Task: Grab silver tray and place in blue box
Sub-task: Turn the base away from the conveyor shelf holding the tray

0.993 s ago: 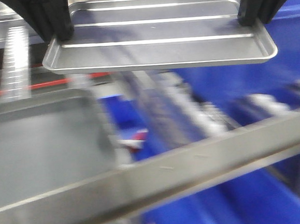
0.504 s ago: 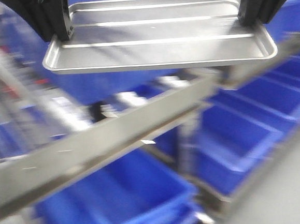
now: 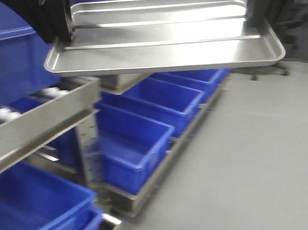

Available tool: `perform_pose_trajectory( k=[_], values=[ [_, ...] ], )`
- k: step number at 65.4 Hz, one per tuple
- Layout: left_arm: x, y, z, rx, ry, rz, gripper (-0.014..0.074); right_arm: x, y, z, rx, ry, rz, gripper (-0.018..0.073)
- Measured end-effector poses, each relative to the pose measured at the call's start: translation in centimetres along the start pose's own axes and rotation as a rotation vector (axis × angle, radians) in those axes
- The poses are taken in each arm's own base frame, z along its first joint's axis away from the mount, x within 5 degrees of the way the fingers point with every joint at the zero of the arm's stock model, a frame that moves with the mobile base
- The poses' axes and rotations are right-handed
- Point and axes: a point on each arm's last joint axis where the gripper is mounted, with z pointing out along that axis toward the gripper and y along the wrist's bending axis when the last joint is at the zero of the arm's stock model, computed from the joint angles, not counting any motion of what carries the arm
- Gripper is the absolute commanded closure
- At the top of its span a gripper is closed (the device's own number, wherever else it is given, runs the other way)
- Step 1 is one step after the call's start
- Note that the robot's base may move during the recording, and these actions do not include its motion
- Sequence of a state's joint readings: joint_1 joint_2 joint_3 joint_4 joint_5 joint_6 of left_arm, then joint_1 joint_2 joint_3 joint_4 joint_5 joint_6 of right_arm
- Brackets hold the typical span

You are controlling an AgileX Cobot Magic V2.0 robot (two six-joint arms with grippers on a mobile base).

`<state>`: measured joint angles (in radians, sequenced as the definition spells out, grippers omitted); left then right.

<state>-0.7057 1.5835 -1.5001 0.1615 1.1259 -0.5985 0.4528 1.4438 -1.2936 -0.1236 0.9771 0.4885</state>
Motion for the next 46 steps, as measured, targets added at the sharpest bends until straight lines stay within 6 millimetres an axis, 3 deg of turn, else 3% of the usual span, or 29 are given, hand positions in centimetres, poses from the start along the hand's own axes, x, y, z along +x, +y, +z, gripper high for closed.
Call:
perform_pose_trajectory(
  k=[46],
  values=[
    [0.0, 0.0, 0.0, 0.0, 0.0, 0.0, 0.0701, 0.0, 0.0, 0.0, 0.0, 0.0, 0.0, 0.0503]
  ],
)
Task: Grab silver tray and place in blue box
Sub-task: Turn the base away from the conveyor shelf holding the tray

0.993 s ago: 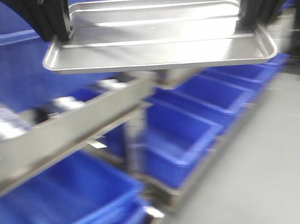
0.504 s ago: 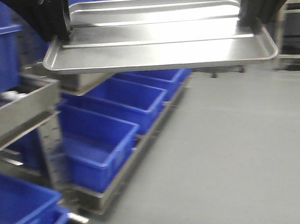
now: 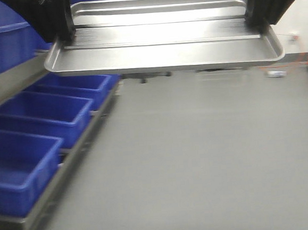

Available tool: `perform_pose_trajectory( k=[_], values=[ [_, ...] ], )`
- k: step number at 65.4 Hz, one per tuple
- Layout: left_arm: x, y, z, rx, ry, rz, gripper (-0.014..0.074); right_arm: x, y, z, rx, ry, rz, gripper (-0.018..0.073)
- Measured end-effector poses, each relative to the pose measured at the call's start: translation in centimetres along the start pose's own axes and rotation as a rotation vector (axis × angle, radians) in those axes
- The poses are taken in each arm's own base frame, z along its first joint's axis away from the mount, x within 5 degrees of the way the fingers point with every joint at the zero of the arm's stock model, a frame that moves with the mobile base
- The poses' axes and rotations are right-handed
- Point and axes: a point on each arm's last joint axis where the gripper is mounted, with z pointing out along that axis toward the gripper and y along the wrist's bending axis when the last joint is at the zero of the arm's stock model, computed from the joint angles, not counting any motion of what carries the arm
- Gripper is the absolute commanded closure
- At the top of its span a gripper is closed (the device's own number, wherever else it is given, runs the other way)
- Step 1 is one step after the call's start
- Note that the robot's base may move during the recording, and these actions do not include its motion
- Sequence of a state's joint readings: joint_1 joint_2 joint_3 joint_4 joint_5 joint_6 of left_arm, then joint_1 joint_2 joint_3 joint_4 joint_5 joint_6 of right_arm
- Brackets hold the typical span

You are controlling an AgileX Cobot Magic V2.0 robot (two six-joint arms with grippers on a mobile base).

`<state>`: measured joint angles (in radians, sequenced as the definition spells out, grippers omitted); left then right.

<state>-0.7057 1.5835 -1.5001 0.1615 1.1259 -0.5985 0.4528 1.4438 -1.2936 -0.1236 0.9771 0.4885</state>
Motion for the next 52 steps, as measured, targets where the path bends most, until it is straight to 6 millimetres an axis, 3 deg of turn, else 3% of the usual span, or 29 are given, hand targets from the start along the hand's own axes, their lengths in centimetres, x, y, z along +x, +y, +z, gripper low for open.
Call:
perform_pose_trajectory(
  k=[52],
  values=[
    [0.0, 0.0, 0.0, 0.0, 0.0, 0.0, 0.0701, 0.02, -0.01, 0.0, 0.001, 0.002, 0.0, 0.0503]
  ],
)
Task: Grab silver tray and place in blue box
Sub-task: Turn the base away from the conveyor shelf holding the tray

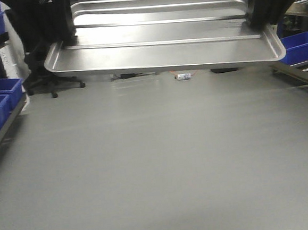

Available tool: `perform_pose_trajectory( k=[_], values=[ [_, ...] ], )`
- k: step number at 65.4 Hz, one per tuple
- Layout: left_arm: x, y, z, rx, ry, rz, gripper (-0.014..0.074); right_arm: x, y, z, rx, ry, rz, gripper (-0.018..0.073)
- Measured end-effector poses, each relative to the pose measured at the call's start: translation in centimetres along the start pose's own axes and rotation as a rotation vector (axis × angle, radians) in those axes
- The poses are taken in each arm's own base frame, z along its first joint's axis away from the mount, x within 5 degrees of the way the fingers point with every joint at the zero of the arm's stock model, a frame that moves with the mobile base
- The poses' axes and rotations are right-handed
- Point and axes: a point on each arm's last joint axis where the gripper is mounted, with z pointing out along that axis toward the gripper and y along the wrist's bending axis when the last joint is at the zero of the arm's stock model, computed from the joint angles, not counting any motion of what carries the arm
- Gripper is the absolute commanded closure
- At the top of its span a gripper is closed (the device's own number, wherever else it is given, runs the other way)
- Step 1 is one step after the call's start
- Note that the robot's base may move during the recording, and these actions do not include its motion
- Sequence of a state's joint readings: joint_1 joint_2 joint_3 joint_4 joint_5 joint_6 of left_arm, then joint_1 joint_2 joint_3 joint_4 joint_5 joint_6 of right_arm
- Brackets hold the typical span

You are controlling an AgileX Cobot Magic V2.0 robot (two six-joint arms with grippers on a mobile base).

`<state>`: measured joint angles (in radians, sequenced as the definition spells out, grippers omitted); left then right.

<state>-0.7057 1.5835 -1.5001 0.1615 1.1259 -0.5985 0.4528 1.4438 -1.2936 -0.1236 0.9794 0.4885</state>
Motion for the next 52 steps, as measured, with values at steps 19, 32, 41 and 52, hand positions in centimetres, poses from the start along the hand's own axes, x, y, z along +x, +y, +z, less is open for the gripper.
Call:
perform_pose_trajectory(
  k=[19, 32, 41, 52],
  values=[
    [0.0, 0.0, 0.0, 0.0, 0.0, 0.0, 0.0701, 0.0, 0.0, 0.0, 0.0, 0.0, 0.0, 0.0503],
    [0.0, 0.0, 0.0, 0.0, 0.0, 0.0, 0.0701, 0.0, 0.0, 0.0, 0.0, 0.0, 0.0, 0.0503],
    [0.0, 0.0, 0.0, 0.0, 0.0, 0.0, 0.0701, 0.0, 0.0, 0.0, 0.0, 0.0, 0.0, 0.0503],
    [0.0, 0.0, 0.0, 0.0, 0.0, 0.0, 0.0701, 0.0, 0.0, 0.0, 0.0, 0.0, 0.0, 0.0503]
  ],
)
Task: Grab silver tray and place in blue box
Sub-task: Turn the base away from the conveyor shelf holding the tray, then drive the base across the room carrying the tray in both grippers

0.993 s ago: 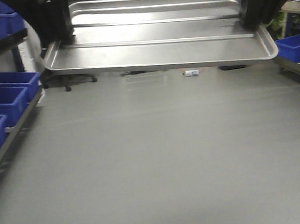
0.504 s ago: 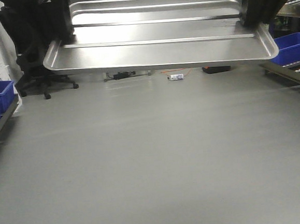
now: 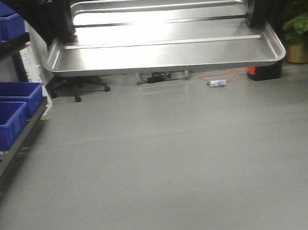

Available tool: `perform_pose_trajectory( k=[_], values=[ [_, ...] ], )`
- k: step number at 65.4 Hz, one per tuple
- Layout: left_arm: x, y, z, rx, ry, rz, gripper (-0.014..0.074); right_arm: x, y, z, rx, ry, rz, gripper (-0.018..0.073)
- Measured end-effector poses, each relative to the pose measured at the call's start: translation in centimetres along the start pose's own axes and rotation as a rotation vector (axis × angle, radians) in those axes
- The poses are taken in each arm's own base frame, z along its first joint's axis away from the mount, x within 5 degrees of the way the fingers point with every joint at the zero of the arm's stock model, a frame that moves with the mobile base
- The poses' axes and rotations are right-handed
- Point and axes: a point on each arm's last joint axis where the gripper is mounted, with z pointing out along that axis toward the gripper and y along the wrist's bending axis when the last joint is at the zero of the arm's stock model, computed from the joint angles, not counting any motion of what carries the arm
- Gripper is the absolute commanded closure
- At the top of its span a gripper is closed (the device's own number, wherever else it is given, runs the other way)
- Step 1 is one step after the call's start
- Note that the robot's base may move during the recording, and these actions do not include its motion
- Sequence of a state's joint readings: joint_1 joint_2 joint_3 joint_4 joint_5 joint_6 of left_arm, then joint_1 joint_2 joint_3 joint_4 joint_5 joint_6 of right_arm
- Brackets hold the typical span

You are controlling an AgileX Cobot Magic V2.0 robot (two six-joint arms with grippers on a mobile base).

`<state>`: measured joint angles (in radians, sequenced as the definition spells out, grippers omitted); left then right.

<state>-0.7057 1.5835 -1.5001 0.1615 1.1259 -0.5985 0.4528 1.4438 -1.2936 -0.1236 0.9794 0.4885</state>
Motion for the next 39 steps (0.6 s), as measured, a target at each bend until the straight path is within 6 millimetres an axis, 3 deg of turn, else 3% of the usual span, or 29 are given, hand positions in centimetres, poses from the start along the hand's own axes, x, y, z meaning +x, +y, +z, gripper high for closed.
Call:
perform_pose_trajectory(
  k=[39],
  values=[
    [0.01, 0.01, 0.0, -0.001, 0.001, 0.0, 0.0701, 0.0, 0.0, 0.0, 0.0, 0.0, 0.0, 0.0503]
  ],
)
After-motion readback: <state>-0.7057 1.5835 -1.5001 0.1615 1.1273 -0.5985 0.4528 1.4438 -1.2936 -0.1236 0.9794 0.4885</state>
